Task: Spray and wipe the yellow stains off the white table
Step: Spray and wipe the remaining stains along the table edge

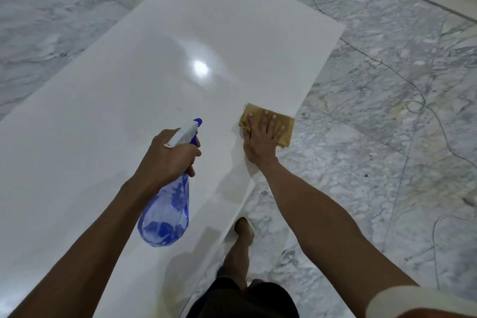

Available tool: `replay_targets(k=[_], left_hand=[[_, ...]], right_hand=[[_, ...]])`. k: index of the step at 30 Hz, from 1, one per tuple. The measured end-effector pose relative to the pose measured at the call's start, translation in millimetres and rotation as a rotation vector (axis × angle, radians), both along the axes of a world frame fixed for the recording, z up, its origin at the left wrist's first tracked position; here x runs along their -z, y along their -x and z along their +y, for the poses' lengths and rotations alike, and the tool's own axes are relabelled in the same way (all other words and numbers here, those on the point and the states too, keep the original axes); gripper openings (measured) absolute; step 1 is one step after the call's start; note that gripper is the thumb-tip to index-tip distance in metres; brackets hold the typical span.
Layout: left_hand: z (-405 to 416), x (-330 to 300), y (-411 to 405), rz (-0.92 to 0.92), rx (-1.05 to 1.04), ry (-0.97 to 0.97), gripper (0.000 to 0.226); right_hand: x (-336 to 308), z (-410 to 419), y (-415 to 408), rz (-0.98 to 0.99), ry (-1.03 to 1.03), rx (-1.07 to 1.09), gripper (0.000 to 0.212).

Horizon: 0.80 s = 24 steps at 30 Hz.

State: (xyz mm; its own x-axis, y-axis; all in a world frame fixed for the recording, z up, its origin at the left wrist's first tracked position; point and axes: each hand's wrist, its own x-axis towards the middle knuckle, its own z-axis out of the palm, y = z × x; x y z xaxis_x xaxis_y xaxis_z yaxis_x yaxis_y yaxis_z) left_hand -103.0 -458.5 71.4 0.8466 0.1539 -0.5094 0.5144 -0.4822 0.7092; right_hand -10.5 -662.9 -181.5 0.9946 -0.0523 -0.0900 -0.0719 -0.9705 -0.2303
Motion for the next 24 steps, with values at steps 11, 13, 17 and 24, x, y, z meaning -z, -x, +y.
replay_targets(k=[11,13,17,24], left_hand=[[86.7,9.2,159.8,0.024,-0.060,0.000,0.015],[105.1,9.2,183.4,0.017,-0.075,-0.015,0.017],[137.4,9.9,224.5,-0.009,-0.063,-0.043,0.016],[201.1,9.2,307.7,-0.022,-0.083,0.008,0.021]], right_hand=[[7.5,100.1,147.8,-0.041,0.023,-0.027,0.059],[3.1,119.6,176.3,0.013,-0.007,-0.046,0.064],[-0.6,148.3,229.0,0.030,-0.010,-0.040,0.062],[-1.6,196.4,315.7,0.046,0.005,-0.027,0.059]])
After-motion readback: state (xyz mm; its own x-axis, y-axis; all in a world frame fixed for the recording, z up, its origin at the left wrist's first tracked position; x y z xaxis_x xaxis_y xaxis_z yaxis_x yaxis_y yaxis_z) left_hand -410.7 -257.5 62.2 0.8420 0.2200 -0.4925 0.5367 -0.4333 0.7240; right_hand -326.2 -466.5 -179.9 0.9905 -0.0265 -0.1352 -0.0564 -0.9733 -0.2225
